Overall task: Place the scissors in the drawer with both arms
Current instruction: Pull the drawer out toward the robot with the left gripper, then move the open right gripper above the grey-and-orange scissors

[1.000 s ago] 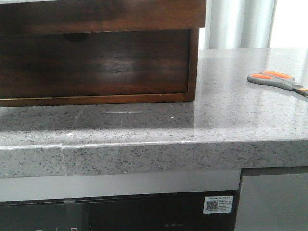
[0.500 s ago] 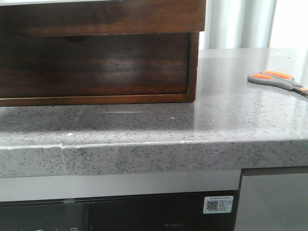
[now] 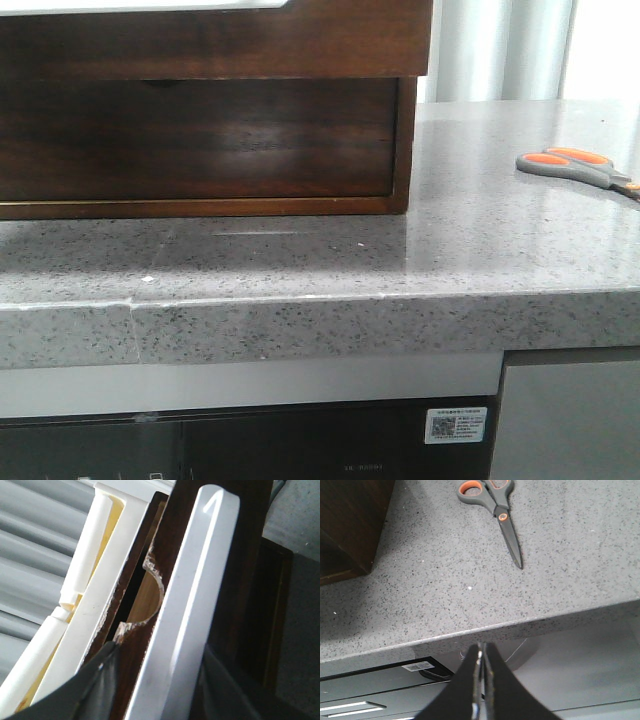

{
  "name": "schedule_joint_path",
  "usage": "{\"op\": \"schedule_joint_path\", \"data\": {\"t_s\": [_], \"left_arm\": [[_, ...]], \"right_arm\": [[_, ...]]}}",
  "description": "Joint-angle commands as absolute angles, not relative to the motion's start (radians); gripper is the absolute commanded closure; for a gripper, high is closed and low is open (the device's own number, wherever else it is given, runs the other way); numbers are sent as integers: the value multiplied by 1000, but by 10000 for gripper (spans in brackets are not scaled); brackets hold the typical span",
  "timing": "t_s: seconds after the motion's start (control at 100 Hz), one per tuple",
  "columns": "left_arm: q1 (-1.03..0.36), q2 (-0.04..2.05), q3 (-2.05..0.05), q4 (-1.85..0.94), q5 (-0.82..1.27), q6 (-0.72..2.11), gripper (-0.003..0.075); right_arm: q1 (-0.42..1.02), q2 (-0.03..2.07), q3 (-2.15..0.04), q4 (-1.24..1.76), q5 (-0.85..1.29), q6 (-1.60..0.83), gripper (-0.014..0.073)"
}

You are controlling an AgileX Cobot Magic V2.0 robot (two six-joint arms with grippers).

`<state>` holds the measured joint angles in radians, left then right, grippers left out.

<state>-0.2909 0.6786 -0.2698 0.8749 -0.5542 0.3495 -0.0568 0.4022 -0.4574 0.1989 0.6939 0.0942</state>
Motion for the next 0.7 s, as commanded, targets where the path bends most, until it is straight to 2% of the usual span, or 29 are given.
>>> {"op": "schedule_joint_path", "data": {"t_s": [0.0,0.42,0.69], "left_arm": [[-292,674,-301,858,-639,275,390],[-292,674,-299,965,-651,228,391],[-292,672,-299,919,-782,182,391]], "right_arm": [[-56,418,-492,206,630,91,710],[-56,418,-492,206,624,91,710],[-56,418,-492,206,622,91,710]]}}
